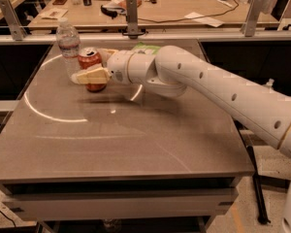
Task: Move coke can near water bottle
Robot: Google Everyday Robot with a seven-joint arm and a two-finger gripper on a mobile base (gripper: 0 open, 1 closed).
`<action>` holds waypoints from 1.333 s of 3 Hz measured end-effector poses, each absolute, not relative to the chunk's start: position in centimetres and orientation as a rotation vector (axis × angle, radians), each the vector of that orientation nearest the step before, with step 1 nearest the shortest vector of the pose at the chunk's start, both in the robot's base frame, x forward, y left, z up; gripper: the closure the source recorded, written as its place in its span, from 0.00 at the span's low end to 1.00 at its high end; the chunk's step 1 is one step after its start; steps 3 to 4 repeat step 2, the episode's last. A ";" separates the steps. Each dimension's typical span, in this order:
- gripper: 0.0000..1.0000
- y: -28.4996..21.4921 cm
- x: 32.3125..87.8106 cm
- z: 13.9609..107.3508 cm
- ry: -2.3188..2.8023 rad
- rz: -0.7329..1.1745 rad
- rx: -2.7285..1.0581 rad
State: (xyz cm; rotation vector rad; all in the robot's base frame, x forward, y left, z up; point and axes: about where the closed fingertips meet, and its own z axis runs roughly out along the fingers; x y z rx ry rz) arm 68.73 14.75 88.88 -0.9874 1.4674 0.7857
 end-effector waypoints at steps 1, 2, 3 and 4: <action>0.00 13.1 68.0 88.9 1.482 0.761 -0.986; 0.00 13.0 68.0 88.9 1.482 0.760 -0.986; 0.00 13.0 68.0 88.9 1.482 0.760 -0.986; 0.00 13.0 68.0 88.9 1.482 0.760 -0.986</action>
Offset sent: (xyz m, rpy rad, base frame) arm -0.0131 -0.0430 0.0024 -0.0283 -0.0028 -0.0468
